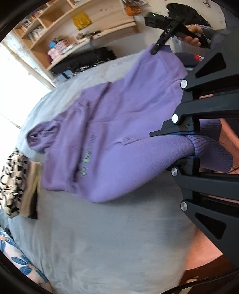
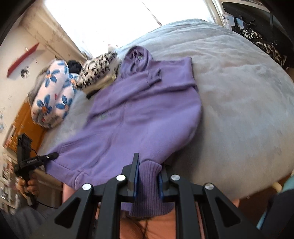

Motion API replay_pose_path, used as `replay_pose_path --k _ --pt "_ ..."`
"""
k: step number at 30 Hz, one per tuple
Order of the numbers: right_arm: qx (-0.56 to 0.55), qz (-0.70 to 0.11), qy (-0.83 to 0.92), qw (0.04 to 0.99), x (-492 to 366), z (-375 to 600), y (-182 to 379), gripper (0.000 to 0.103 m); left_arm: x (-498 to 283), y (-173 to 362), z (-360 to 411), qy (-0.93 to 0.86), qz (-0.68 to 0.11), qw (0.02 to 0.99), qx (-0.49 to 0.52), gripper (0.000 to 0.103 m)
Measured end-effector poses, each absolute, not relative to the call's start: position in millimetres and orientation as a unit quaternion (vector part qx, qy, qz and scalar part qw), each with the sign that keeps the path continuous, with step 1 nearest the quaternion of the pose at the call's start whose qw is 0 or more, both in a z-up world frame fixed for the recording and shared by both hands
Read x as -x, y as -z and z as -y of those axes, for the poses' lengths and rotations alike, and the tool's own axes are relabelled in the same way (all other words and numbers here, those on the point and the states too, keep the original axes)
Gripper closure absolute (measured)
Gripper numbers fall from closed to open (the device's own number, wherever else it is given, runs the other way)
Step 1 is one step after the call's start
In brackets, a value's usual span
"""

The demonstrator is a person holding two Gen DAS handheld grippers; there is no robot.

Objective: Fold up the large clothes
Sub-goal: 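Lift the hem with both tools and fold it toward the hood, release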

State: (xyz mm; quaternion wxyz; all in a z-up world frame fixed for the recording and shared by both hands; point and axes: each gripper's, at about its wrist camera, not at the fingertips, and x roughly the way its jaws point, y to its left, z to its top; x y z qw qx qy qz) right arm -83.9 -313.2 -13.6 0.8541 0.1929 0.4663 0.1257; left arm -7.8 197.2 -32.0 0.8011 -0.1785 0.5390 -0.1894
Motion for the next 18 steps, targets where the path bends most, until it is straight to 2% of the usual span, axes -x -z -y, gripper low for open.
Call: replay_pose_path --k 10,16,17,18 --pt "-0.246 -0.424 -0.12 0.863 -55.3 328.2 -33.5 0.084 -120.4 -11.1 -195.2 0.191 -0.487 0.83 0.196 0.088" --pt "-0.259 -0.434 -0.069 0.86 -157.3 334.2 -23.1 0.068 -221.8 11.1 -181.6 0.16 -0.499 0.82 0.232 0.074" --pt "-0.259 -0.436 -0.064 0.859 -168.0 334.1 -18.7 0.063 -235.8 20.1 -177.8 0.155 -0.507 0.813 0.24 0.069" --pt "-0.259 -0.439 -0.058 0.859 -180.7 334.1 -12.7 0.06 -248.8 31.6 -174.9 0.153 -0.516 0.805 0.247 0.06"
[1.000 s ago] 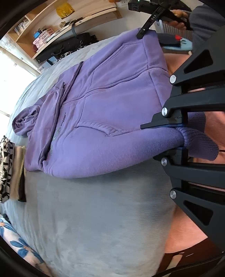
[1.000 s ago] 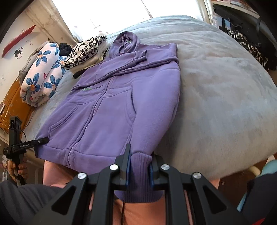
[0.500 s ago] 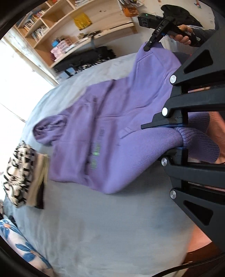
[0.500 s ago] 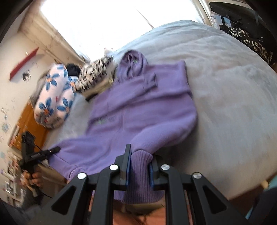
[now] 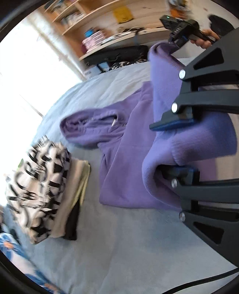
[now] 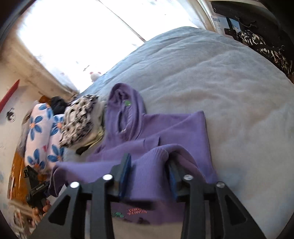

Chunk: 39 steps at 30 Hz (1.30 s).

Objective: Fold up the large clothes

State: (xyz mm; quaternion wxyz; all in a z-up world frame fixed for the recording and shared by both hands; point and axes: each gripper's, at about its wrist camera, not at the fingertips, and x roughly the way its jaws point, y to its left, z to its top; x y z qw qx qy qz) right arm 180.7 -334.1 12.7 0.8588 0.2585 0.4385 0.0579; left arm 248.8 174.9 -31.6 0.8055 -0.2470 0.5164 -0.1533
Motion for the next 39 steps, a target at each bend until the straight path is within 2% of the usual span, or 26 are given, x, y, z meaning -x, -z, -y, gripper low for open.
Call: replay_pose_path --k 1,3,4,7,13,22,25,27,28,31,32,33,34,36,39 --pt "-0.254 -0.438 -0.053 0.861 -188.4 334.4 -8.6 0.055 -261.3 41.7 -174.3 0.151 -0.523 0.799 0.254 0.055" --pt "-0.244 -0.435 -0.042 0.866 -205.1 333.2 1.6 0.054 -276.5 55.6 -174.8 0.133 -0.523 0.802 0.256 0.026" --pt "-0.242 -0.439 -0.047 0.864 -213.8 332.2 8.1 0.053 -284.0 61.0 -175.4 0.128 -0.52 0.804 0.256 0.023" --pt "-0.231 -0.45 -0.039 0.862 -228.6 332.0 23.8 0.053 -300.2 79.6 -177.4 0.126 -0.527 0.799 0.261 0.022" --pt "-0.209 -0.475 -0.019 0.855 -249.6 336.5 54.7 0.053 -318.6 113.9 -168.4 0.096 -0.556 0.803 0.189 0.022" --pt "-0.18 -0.51 -0.007 0.841 -278.9 350.2 99.2 0.053 -340.8 140.3 -149.5 0.096 -0.551 0.823 0.097 0.024" --pt "-0.164 -0.516 -0.012 0.841 -286.7 346.6 106.7 0.053 -344.8 141.1 -141.7 0.102 -0.54 0.833 0.064 0.033" --pt "-0.156 -0.521 -0.014 0.839 -290.5 344.2 113.0 0.053 -344.7 141.7 -134.7 0.112 -0.535 0.836 0.043 0.046" --pt "-0.15 -0.522 -0.013 0.839 -292.1 342.0 115.5 0.053 -344.4 141.8 -131.6 0.115 -0.532 0.838 0.035 0.049" --pt "-0.117 -0.508 -0.011 0.853 -291.5 332.7 118.6 0.054 -345.6 142.6 -122.4 0.112 -0.521 0.846 0.015 0.073" --pt "-0.103 -0.505 -0.009 0.857 -290.0 329.7 118.8 0.057 -345.5 142.8 -120.3 0.106 -0.518 0.848 0.008 0.081" --pt "-0.092 -0.499 -0.007 0.861 -288.4 327.5 118.2 0.067 -344.8 142.7 -118.9 0.1 -0.514 0.852 0.001 0.087" --pt "-0.073 -0.499 0.0 0.863 -286.3 323.7 118.2 0.086 -344.2 142.0 -117.4 0.098 -0.51 0.855 -0.002 0.091" --pt "-0.066 -0.488 0.005 0.87 -280.8 322.5 113.5 0.093 -339.6 136.6 -115.5 0.089 -0.498 0.863 -0.016 0.094" --pt "-0.084 -0.444 0.009 0.892 -267.0 329.4 86.6 0.094 -333.7 117.0 -117.5 0.084 -0.478 0.874 -0.013 0.095"
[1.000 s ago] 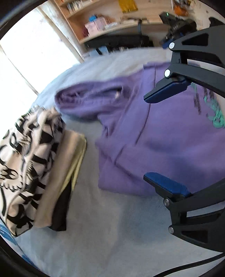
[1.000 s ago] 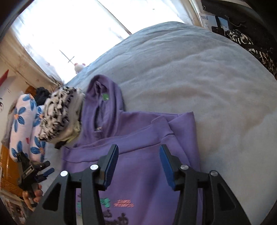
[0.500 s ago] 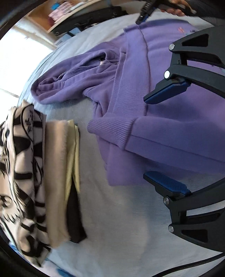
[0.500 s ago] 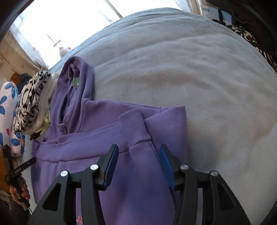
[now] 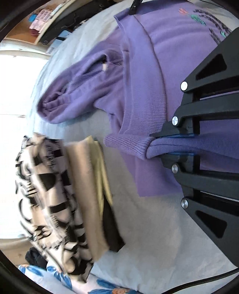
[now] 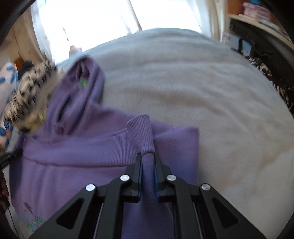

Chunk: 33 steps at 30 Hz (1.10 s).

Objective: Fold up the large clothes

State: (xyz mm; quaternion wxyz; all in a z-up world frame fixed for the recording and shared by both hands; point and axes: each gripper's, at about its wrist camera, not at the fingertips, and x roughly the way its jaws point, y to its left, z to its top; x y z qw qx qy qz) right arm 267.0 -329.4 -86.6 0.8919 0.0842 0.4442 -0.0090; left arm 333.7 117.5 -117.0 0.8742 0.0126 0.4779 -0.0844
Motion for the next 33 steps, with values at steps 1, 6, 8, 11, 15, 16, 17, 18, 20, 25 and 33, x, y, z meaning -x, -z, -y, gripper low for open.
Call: replay_pose_path --k 1,6,8,11,15,16,17,18,20,25,33 --pt "-0.093 -0.435 0.009 0.896 -265.6 331.4 80.0 0.094 -333.7 109.0 -120.0 0.085 -0.471 0.878 -0.003 0.095" --pt "-0.12 -0.387 0.01 0.914 -269.6 339.0 44.0 0.094 -340.5 81.8 -123.3 0.076 -0.437 0.896 0.014 0.095" --pt "-0.121 -0.384 0.017 0.915 -280.3 338.1 44.2 0.094 -348.6 83.4 -125.9 0.068 -0.435 0.897 0.026 0.095" --pt "-0.12 -0.41 0.03 0.904 -298.6 337.4 68.0 0.094 -360.2 105.4 -130.3 0.055 -0.454 0.888 0.035 0.095" --pt "-0.124 -0.454 0.048 0.881 -309.2 339.5 115.9 0.094 -368.8 149.6 -132.1 0.045 -0.477 0.877 0.038 0.095" --pt "-0.128 -0.459 0.049 0.878 -309.9 341.3 125.9 0.094 -369.3 158.2 -133.9 0.048 -0.474 0.878 0.044 0.094" --pt "-0.131 -0.452 0.049 0.881 -308.0 342.4 132.2 0.094 -369.1 161.5 -135.3 0.05 -0.47 0.88 0.048 0.094" --pt "-0.133 -0.446 0.049 0.884 -306.6 343.0 133.9 0.094 -369.1 164.7 -137.6 0.054 -0.464 0.883 0.055 0.093" --pt "-0.135 -0.443 0.048 0.885 -305.8 343.5 133.3 0.093 -368.5 168.4 -141.9 0.059 -0.458 0.884 0.067 0.091" --pt "-0.145 -0.458 0.039 0.876 -304.2 346.1 121.2 0.086 -361.7 160.9 -155.9 0.07 -0.453 0.883 0.104 0.084" --pt "-0.124 -0.402 0.005 0.907 -290.2 323.6 66.8 0.084 -337.0 106.9 -138.1 0.062 -0.391 0.916 0.061 0.081"
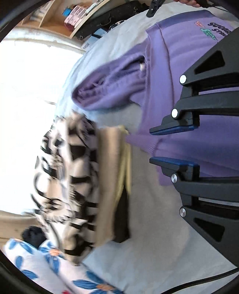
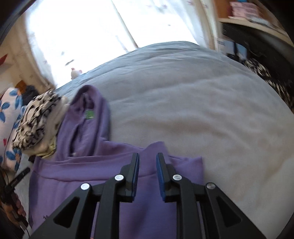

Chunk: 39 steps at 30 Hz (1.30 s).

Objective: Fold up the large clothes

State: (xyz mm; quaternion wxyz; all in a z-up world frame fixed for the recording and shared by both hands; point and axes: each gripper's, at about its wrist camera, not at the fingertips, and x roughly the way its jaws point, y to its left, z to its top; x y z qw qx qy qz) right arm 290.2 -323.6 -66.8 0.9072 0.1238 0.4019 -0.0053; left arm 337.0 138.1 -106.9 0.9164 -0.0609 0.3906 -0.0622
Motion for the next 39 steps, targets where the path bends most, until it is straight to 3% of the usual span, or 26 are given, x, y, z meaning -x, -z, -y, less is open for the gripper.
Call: replay_pose_path --k 9,10,11,12,19,22,29,39 --pt "-0.093 -0.443 0.055 0.89 -324.3 299.4 108.6 0.085 -368.6 137.2 -108.4 0.052 -0.429 0.902 0.014 0.093" --pt "-0.09 -0.449 0.079 0.885 -325.4 308.7 116.6 0.087 -375.3 149.8 -114.7 0.041 -0.443 0.895 0.016 0.096" --pt "-0.1 -0.454 0.086 0.881 -326.1 320.6 125.0 0.1 -378.4 156.3 -119.0 0.04 -0.45 0.892 0.024 0.097" --pt "-0.113 -0.457 0.083 0.878 -326.4 328.6 129.4 0.103 -381.6 163.1 -128.9 0.046 -0.456 0.887 0.051 0.098" --pt "-0.121 -0.455 0.062 0.88 -315.1 330.6 109.1 0.1 -375.0 155.0 -127.0 0.051 -0.457 0.886 0.055 0.098" --pt "-0.135 -0.452 0.033 0.881 -298.6 319.4 94.1 0.099 -357.2 135.8 -124.7 0.052 -0.457 0.886 0.059 0.092" --pt "-0.118 -0.443 -0.047 0.887 -220.6 256.8 66.3 0.085 -259.7 103.6 -107.1 0.056 -0.446 0.892 0.044 0.057" --pt "-0.013 -0.434 -0.078 0.897 -132.4 157.2 90.8 0.084 -169.9 143.5 -93.0 0.022 -0.465 0.883 0.064 0.057"
